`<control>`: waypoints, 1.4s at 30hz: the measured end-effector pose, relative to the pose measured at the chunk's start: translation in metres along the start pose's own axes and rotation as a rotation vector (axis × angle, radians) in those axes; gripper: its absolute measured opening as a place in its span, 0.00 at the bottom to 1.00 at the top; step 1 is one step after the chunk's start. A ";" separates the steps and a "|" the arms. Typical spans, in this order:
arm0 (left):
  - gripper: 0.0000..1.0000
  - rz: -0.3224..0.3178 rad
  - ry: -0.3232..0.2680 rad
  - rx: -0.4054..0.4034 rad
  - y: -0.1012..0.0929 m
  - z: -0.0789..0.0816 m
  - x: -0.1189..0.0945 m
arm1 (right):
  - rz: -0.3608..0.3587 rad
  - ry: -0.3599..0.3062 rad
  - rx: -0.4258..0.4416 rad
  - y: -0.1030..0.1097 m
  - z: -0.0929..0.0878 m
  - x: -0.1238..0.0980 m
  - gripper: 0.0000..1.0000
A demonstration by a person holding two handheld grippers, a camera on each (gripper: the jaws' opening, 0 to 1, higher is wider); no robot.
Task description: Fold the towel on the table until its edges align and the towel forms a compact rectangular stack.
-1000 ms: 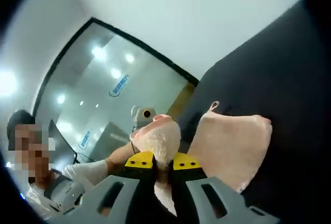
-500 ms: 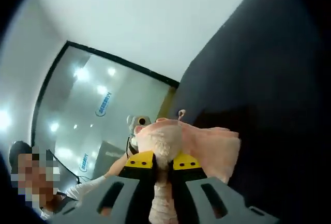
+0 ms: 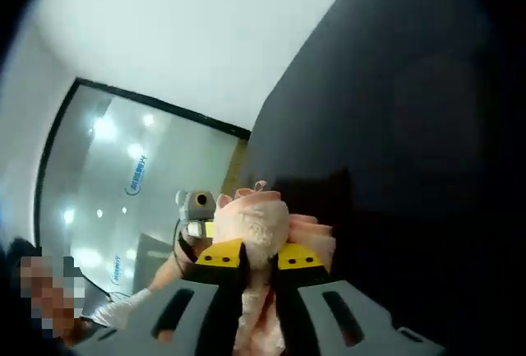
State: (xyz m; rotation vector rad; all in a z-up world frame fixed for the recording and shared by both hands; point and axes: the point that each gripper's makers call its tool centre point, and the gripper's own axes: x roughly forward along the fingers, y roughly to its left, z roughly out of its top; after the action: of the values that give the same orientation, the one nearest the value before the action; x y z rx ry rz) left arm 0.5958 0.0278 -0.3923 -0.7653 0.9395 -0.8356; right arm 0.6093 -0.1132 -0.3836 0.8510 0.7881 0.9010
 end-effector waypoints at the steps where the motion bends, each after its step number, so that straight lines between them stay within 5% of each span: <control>1: 0.13 0.009 -0.033 0.003 0.001 0.004 -0.003 | -0.003 0.001 0.021 0.002 0.000 0.000 0.20; 3: 0.14 0.029 -0.078 0.022 -0.001 0.007 -0.014 | -0.019 -0.002 0.004 0.002 0.001 -0.002 0.26; 6: 0.18 0.116 -0.212 0.188 0.005 0.026 -0.044 | -0.102 -0.042 -0.105 -0.009 0.014 -0.017 0.31; 8: 0.18 0.183 -0.277 0.226 0.011 0.041 -0.067 | -0.165 -0.084 -0.158 -0.014 0.026 -0.032 0.45; 10: 0.15 0.146 -0.351 0.385 -0.012 0.053 -0.079 | -0.220 -0.135 -0.228 -0.013 0.036 -0.049 0.50; 11: 0.14 0.075 -0.368 0.512 -0.045 0.042 -0.079 | -0.255 -0.204 -0.375 -0.003 0.051 -0.062 0.44; 13: 0.16 -0.012 -0.329 0.683 -0.078 0.026 -0.067 | -0.178 -0.222 -0.499 0.031 0.043 -0.062 0.31; 15: 0.26 -0.043 -0.388 0.895 -0.106 0.017 -0.043 | -0.057 -0.314 -0.671 0.086 0.027 -0.045 0.34; 17: 0.35 -0.098 -0.412 1.042 -0.125 0.001 -0.022 | 0.046 -0.350 -0.812 0.116 0.008 -0.028 0.37; 19: 0.32 -0.040 -0.372 1.188 -0.117 -0.002 0.000 | 0.002 -0.227 -0.954 0.103 -0.021 0.000 0.47; 22: 0.27 -0.019 -0.281 1.106 -0.090 -0.013 0.029 | -0.132 -0.107 -1.083 0.058 -0.041 0.017 0.39; 24: 0.28 0.025 -0.213 1.050 -0.066 -0.021 0.040 | -0.140 -0.086 -1.026 0.047 -0.048 0.017 0.40; 25: 0.28 0.052 -0.189 1.067 -0.057 -0.026 0.041 | -0.129 -0.098 -0.916 0.044 -0.048 0.016 0.39; 26: 0.30 0.083 -0.186 1.095 -0.046 -0.026 0.043 | -0.133 -0.097 -0.893 0.042 -0.048 0.016 0.39; 30: 0.30 0.066 -0.206 0.999 -0.042 -0.035 0.046 | -0.134 -0.092 -0.874 0.028 -0.045 0.016 0.37; 33: 0.29 0.052 -0.218 0.961 -0.037 -0.026 0.045 | -0.118 -0.094 -0.849 0.029 -0.048 0.017 0.35; 36: 0.29 0.056 -0.207 0.970 -0.041 -0.030 0.044 | -0.118 -0.099 -0.854 0.032 -0.050 0.016 0.35; 39: 0.29 0.064 -0.153 1.093 -0.056 -0.029 0.033 | -0.067 -0.128 -0.880 0.047 -0.042 0.009 0.44; 41: 0.30 0.066 -0.121 0.960 -0.069 -0.021 0.013 | 0.016 -0.115 -0.754 0.074 -0.035 -0.008 0.63; 42: 0.30 0.017 -0.112 0.868 -0.082 -0.024 0.001 | 0.021 -0.108 -0.702 0.081 -0.030 -0.018 0.67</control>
State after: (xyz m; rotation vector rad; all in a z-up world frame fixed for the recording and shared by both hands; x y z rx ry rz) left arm 0.5533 -0.0160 -0.3331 -0.0463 0.4027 -1.0562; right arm 0.5495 -0.0911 -0.3223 0.2838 0.3221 1.0470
